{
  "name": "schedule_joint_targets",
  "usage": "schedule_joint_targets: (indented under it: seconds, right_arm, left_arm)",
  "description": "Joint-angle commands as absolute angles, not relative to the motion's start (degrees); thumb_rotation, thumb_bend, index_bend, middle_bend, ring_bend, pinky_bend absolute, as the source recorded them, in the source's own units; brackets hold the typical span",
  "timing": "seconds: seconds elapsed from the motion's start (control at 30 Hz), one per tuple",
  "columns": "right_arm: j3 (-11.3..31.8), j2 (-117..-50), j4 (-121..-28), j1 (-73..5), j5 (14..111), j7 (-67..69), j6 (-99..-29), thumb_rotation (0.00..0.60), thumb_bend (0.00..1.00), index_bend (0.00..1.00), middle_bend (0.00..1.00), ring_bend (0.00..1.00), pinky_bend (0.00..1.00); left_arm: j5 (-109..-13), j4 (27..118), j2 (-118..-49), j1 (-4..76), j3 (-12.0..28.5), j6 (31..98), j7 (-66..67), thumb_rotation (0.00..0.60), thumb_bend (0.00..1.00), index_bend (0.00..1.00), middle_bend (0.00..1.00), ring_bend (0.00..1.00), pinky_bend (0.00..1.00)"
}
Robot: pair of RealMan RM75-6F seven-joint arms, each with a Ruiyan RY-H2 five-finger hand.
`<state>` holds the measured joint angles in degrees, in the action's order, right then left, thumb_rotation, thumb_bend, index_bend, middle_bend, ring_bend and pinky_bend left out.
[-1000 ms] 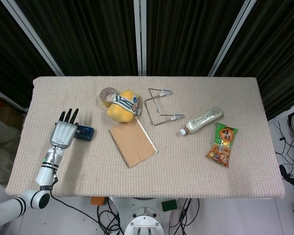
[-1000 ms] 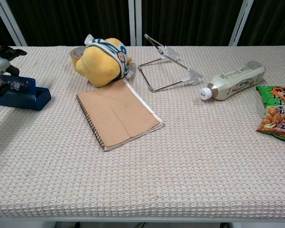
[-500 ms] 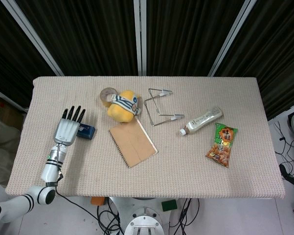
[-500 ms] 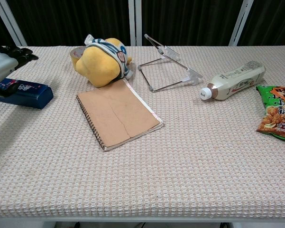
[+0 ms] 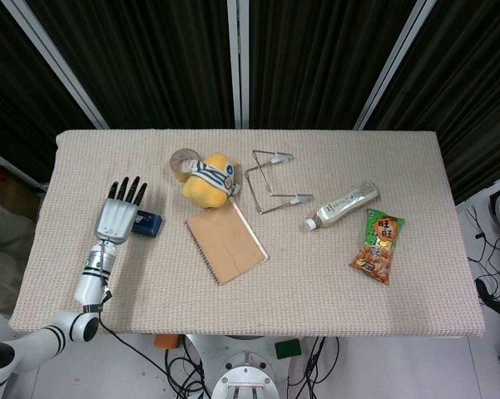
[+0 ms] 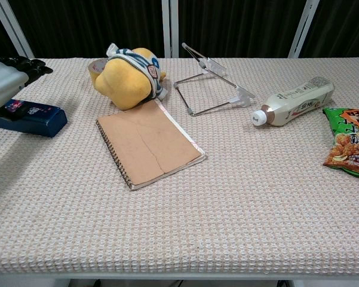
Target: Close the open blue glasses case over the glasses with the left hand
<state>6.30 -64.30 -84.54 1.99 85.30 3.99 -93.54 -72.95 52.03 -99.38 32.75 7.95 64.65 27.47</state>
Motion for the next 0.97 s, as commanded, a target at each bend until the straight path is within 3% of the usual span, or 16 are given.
schedule_joint_targets:
  seconds: [0.03,0.2,0.33,0.37,0.4,0.43,0.53,0.57,0.63,0.97]
  right_arm:
    - [6.4,-64.3,-84.5,2.1,85.3,4.2,-93.8,0.600,0.31,0.00,0.00,0.00,0.00]
    - [6.3,-64.1,-84.4,2.5,85.6,4.6,-94.5,0.600,0.31,0.00,0.00,0.00,0.00]
    - [5.7,-64.3,-83.4,3.0,85.7,5.1,-94.6,0.600,0.31,0.00,0.00,0.00,0.00]
    - [5.5,-64.4,-83.1,3.1,85.7,5.3,-94.5,0.600,0.31,0.00,0.00,0.00,0.00]
    - [5.2,-64.5,-82.5,3.3,85.8,5.5,-94.3,0.600,0.31,0.00,0.00,0.00,0.00]
    - [4.7,-64.6,-81.9,3.6,85.8,5.6,-94.0,0.600,0.31,0.00,0.00,0.00,0.00]
    - [3.9,-64.8,-80.6,4.2,85.8,5.4,-93.8,0.600,0.30,0.00,0.00,0.00,0.00]
    - [3.7,-64.9,-80.0,4.5,85.7,4.9,-94.0,0.600,0.30,0.00,0.00,0.00,0.00]
    - [3.4,-65.4,-79.1,5.0,85.7,4.2,-94.4,0.600,0.30,0.00,0.00,0.00,0.00]
    - [3.1,-66.1,-78.6,5.0,86.6,3.3,-94.4,0.600,0.32,0.00,0.00,0.00,0.00]
  left_arm:
    - [-73.3,53.6,-98.5,32.2,8.4,66.5,27.0,0.600,0.22,0.00,0.00,0.00,0.14]
    - [-75.8,63.4,-93.5,28.2,8.7,75.7,23.9,0.600,0.19,0.00,0.00,0.00,0.14]
    - [-78.2,73.7,-87.3,22.3,6.7,83.3,20.6,0.596,0.19,0.00,0.00,0.00,0.14]
    - [-78.5,75.7,-85.7,20.9,6.0,84.4,20.0,0.559,0.19,0.00,0.00,0.00,0.14]
    - [-78.7,77.9,-83.6,19.2,5.0,85.5,19.2,0.482,0.19,0.00,0.00,0.00,0.14]
    - [-78.8,79.8,-81.6,17.7,4.0,86.1,18.3,0.371,0.18,0.00,0.00,0.00,0.13]
    - [-79.5,83.7,-76.9,15.1,1.3,85.9,16.0,0.120,0.16,0.00,0.00,0.00,0.12]
    - [-79.7,84.8,-75.4,14.3,0.3,85.8,15.2,0.063,0.15,0.00,0.00,0.00,0.12]
    - [-80.5,86.7,-72.6,12.6,-1.6,85.9,14.0,0.013,0.15,0.00,0.00,0.00,0.12]
    - [-83.3,88.5,-68.8,8.1,-3.6,88.6,10.0,0.000,0.16,0.00,0.00,0.00,0.12]
